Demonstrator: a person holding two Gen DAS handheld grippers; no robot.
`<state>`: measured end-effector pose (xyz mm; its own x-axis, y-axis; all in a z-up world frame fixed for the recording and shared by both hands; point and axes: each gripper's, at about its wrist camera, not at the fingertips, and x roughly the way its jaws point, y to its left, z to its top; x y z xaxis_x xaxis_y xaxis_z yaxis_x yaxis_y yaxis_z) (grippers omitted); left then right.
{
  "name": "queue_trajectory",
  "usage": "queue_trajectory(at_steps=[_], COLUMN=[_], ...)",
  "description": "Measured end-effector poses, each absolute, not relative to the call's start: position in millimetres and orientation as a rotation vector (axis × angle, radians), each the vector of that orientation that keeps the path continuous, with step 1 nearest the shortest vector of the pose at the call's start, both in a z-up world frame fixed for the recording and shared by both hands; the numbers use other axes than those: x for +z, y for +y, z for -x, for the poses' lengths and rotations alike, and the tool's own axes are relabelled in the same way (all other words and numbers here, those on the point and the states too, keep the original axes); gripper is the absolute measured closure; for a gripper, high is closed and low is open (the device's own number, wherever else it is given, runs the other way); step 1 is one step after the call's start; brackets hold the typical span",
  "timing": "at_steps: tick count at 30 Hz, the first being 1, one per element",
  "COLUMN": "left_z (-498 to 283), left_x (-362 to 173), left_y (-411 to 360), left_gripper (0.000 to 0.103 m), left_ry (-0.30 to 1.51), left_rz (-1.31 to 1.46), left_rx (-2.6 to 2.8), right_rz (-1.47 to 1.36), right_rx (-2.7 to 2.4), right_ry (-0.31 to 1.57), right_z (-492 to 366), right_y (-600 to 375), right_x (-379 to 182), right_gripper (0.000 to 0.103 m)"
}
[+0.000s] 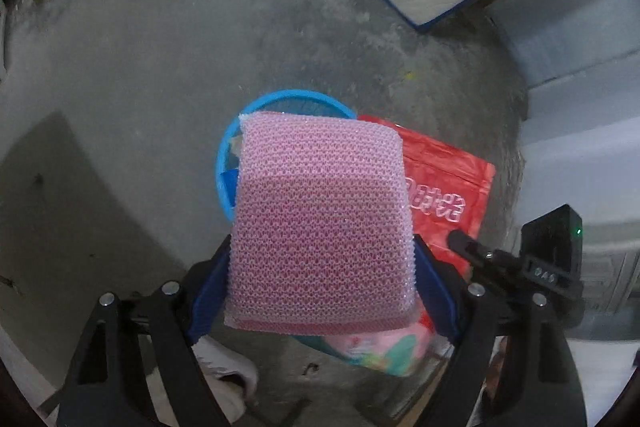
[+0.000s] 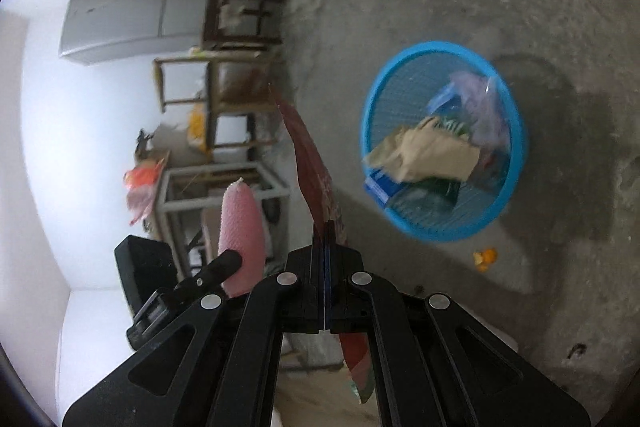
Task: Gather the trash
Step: 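Carry sponge and red bag to the blue wastebasket and open both grippers, then move both grippers back toward the table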
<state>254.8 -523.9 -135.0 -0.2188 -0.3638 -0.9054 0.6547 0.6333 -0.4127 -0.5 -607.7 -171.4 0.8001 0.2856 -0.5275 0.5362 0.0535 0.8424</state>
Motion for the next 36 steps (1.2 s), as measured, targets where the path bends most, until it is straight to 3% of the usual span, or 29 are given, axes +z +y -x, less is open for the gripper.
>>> queue_trajectory(at_steps=[4, 7, 15, 23, 36], left_z=[-267, -271, -271, -252, -212], left_x=[-156, -166, -153, -82, 17], left_y=[-551, -554, -541, -506, -347], left_gripper=[0.013, 0.006, 0.006, 0.006, 0.006], left_ry=[1.516, 1.502, 1.471, 1.355, 1.082], left_rz=[-0.237, -0.234, -0.228, -0.165, -0.02], left_rx=[-0.926, -0.912, -0.959, -1.058, -1.048], right_rz=[-1.475, -1.43, -1.366, -1.351, -1.154], right_rx=[-0.306, -0.421, -0.563, -0.565, -0.402], right_ry=[0.668, 0.721, 0.775, 0.713, 0.73], right_z=[-22, -24, 7, 39, 21], right_y=[-634, -646, -636, -620, -561], right_x=[-195, -222, -234, -206, -117], right_gripper=[0.098, 0.063, 0.062, 0.062, 0.049])
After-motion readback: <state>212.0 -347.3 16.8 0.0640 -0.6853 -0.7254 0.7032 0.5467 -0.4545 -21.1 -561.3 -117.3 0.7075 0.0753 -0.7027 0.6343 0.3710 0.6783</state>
